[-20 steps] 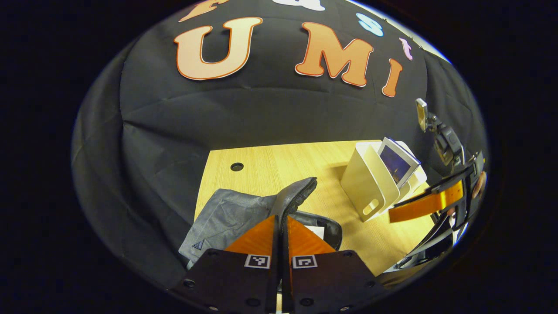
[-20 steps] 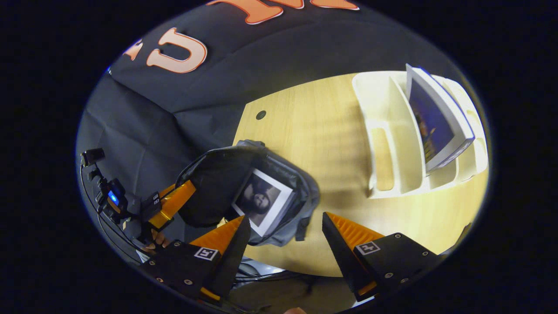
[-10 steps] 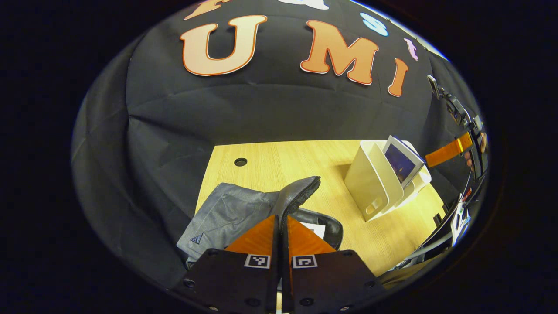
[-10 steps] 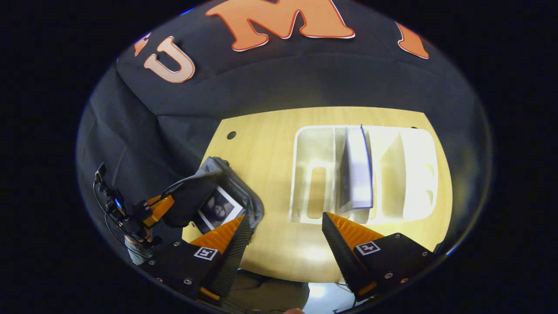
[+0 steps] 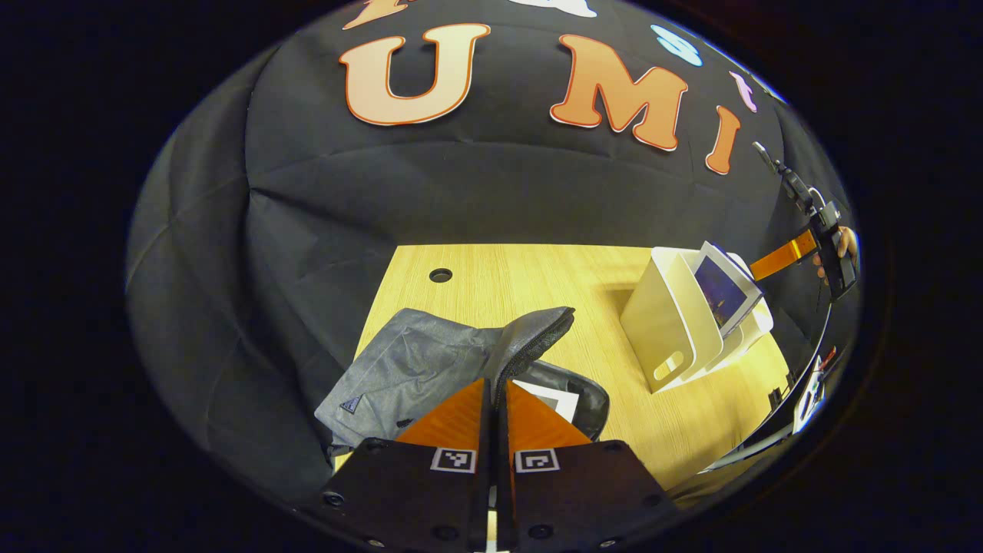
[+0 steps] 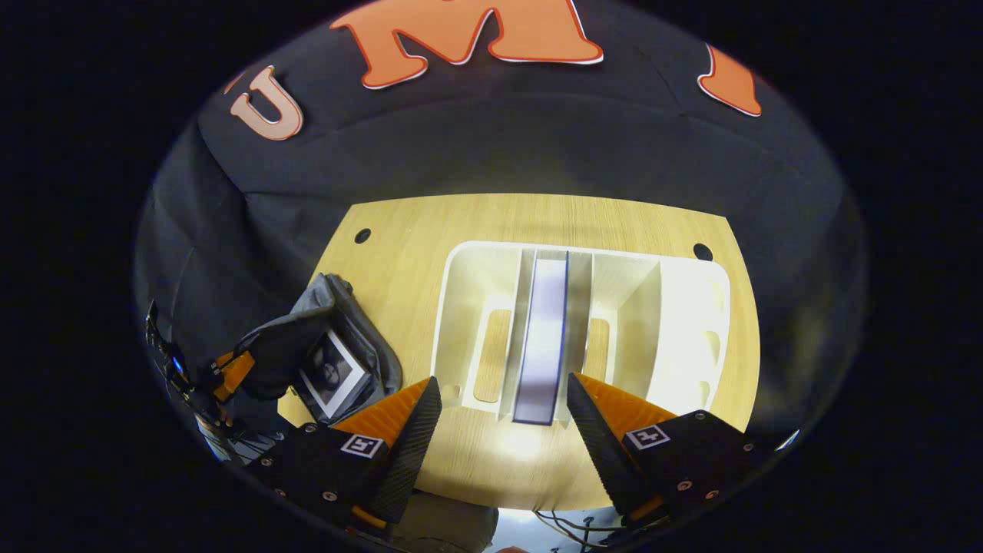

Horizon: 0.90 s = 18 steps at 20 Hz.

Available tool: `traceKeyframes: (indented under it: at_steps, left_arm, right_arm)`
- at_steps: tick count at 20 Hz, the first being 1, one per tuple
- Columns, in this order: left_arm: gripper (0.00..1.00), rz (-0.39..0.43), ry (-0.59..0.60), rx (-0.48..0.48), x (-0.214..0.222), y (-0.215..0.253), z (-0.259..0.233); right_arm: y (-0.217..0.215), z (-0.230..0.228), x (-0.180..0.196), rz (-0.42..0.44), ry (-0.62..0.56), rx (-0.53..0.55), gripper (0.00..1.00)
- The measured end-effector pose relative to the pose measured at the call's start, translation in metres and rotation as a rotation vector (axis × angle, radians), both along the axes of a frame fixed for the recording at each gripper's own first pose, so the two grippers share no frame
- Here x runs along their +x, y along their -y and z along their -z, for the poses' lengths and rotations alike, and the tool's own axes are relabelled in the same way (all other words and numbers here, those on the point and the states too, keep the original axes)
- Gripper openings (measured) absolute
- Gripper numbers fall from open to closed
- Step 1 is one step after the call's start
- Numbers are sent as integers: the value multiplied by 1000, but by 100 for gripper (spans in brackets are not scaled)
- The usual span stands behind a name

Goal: Open the schoolbag, grab two books from the bookshelf and put them into the schoolbag.

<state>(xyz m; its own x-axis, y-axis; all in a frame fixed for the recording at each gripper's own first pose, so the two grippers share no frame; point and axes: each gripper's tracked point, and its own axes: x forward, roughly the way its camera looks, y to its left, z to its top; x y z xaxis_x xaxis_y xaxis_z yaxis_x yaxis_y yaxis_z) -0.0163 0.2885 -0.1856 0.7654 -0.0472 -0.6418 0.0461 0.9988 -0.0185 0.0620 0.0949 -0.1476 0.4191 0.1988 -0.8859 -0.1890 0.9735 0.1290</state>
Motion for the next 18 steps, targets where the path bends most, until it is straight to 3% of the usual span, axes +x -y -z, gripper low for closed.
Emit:
traceKeyframes:
  at_steps: [4, 8, 9, 10, 12, 13, 17, 18]
  left_arm:
    - [5, -52, -13, 11, -4, 1, 2]
    - [5, -97, -36, 24, -5, 6, 4]
    - [5, -102, -44, 37, -7, 7, 3]
    - [8, -106, -47, 54, -7, 6, 2]
    - [5, -110, -56, 74, -8, 8, 1]
    - [5, -114, -64, 77, -8, 8, 2]
    - [5, -108, -74, 92, -8, 8, 1]
    - [5, -103, -74, 94, -6, 9, 2]
  right_arm:
    - [6, 28, 21, -5, -53, -13, 98]
    - [12, 52, 34, 2, -117, -28, 91]
    - [14, 57, 36, 6, -131, -29, 73]
    - [16, 60, 39, 11, -139, -26, 80]
    - [15, 63, 42, 21, -152, -19, 66]
    - [17, 66, 44, 39, -158, -21, 53]
    - [30, 64, 43, 96, -173, -34, 37]
    - [32, 63, 40, 104, -179, -25, 37]
